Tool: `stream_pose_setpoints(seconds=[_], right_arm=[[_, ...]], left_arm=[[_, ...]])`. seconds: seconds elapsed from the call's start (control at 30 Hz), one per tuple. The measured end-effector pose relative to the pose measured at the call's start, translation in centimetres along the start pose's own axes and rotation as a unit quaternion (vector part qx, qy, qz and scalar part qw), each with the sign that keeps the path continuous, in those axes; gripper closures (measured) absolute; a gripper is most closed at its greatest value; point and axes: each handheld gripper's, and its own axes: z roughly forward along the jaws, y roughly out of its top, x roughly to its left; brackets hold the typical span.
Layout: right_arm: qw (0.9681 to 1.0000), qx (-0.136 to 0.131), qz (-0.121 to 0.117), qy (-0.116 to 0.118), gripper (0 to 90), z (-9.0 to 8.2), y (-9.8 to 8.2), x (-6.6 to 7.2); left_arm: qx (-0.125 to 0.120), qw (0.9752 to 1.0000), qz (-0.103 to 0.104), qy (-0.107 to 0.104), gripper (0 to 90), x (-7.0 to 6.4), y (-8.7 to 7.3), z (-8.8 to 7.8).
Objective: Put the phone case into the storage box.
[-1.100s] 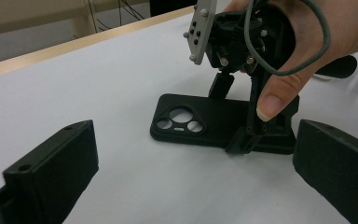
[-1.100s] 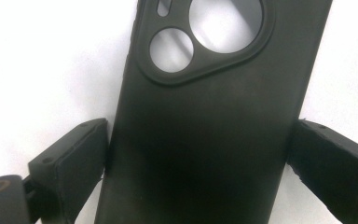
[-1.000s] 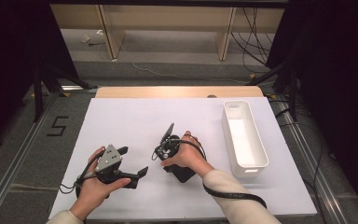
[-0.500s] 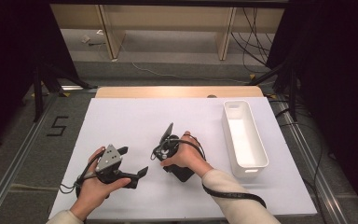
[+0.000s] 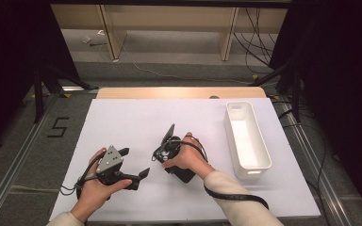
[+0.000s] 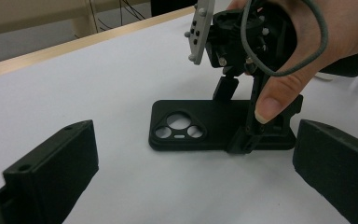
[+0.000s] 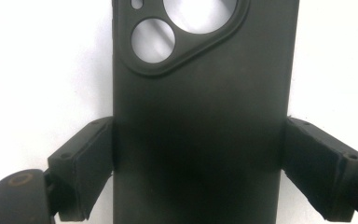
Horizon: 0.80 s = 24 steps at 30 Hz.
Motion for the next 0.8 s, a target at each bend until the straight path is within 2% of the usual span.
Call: stream_pose_setpoints(seconds=[0.37, 0.8], right_arm=[[1.0, 0.0, 0.006, 0.0, 15.7, -0.06, -0.06, 0.04], [0.9998, -0.013, 0.017, 0.006, 16.1, -0.17, -0.39, -0.1]], left_arm=[[0.0, 1.0, -0.001, 0.001, 0.0, 0.06, -0.02, -0.01], [0.0, 1.0, -0.002, 0.002, 0.0, 0.08, -0.04, 0.0]])
